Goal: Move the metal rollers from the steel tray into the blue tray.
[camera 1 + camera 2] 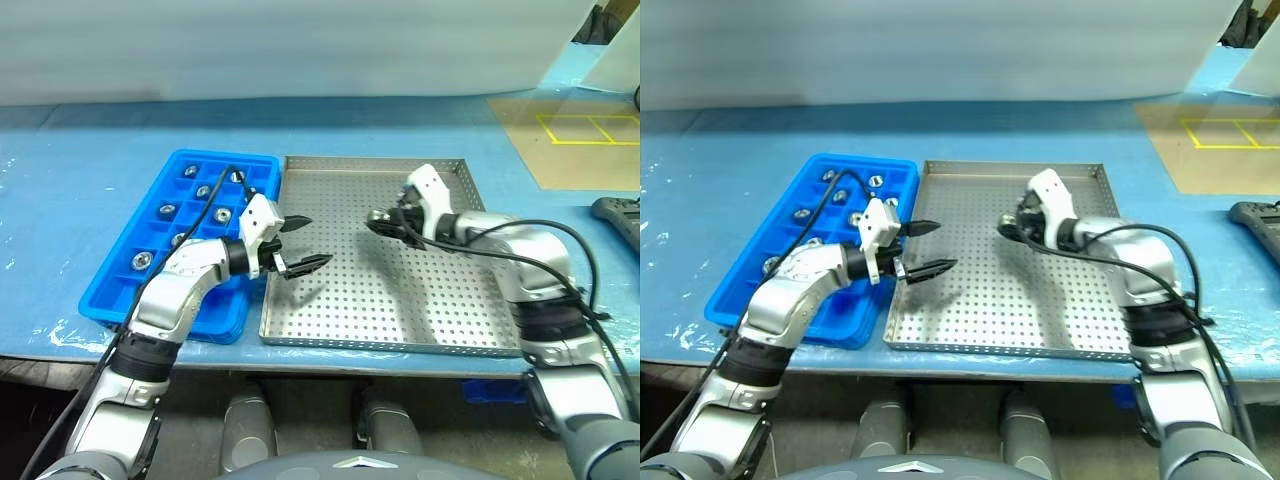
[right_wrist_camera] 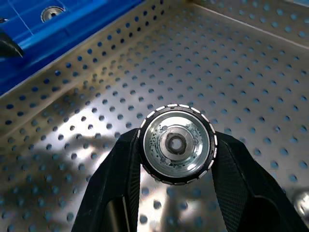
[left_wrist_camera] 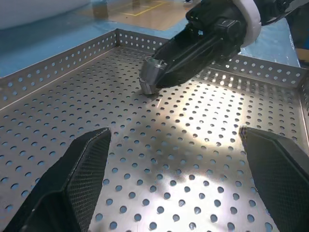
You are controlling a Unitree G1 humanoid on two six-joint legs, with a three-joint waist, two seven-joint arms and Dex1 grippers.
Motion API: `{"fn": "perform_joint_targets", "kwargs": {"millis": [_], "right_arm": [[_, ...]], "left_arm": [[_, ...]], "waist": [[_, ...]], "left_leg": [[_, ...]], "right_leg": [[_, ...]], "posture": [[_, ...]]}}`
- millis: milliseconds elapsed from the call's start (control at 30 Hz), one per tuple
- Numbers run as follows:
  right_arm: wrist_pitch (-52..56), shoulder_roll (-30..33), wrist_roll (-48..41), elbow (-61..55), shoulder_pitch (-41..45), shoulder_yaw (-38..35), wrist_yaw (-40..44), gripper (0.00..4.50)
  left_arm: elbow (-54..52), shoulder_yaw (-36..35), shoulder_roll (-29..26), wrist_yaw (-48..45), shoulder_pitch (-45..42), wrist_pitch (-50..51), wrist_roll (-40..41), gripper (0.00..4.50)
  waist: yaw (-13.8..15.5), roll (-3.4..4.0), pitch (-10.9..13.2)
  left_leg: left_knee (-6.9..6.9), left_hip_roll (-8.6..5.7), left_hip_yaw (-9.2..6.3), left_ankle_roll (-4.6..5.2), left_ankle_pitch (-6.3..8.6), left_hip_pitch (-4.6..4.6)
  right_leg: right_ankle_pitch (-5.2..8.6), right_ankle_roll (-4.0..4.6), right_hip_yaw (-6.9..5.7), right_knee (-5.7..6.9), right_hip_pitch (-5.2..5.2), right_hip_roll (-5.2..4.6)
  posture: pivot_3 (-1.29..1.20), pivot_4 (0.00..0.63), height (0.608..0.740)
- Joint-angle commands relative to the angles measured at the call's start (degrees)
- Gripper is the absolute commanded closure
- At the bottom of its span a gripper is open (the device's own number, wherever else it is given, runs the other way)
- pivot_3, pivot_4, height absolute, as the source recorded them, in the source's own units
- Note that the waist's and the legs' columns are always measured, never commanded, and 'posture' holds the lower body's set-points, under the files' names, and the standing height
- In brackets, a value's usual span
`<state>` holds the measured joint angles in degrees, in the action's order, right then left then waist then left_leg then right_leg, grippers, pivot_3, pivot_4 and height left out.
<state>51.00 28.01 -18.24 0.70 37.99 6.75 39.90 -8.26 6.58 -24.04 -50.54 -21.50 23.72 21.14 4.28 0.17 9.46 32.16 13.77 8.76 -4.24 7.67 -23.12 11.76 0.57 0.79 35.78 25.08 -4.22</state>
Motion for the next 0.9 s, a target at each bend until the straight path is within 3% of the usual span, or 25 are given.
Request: {"fn": "perform_joint_targets", "kwargs": {"millis": [33,400,900], "right_arm": [[-5.51,-4.11,2.32,5.79,5.83,2.63,-0.24,2.84],[-17.18,-17.82,6.87,24.39,18.63,8.05,5.14,2.84],[-21.66,-21.93,10.32,32.81,22.27,10.44,14.01,2.84]], "left_arm": [[-6.89,-3.42,-1.77,2.69,3.35,1.93,1.58,0.00],[-21.86,-10.38,-3.73,12.32,17.00,7.61,4.09,0.00],[-30.85,-13.12,-5.15,18.43,26.41,10.30,5.47,0.00]], "waist": [[0.39,0.00,0.00],[3.90,0.00,0.03],[8.13,0.01,0.03]], "left_leg": [[-0.01,0.00,-0.01,0.00,0.00,-0.02],[-0.07,0.05,-0.23,0.03,0.03,-0.32],[-0.11,0.12,-0.36,0.15,0.11,-0.49]], "right_leg": [[0.00,0.00,-0.04,-0.02,0.00,0.00],[0.03,0.02,-0.70,-0.12,0.08,-0.08],[0.05,0.00,-0.66,-0.10,0.21,-0.06]], "posture": [[0.14,0.150,0.740],[0.36,0.150,0.740],[0.50,0.150,0.740]]}}
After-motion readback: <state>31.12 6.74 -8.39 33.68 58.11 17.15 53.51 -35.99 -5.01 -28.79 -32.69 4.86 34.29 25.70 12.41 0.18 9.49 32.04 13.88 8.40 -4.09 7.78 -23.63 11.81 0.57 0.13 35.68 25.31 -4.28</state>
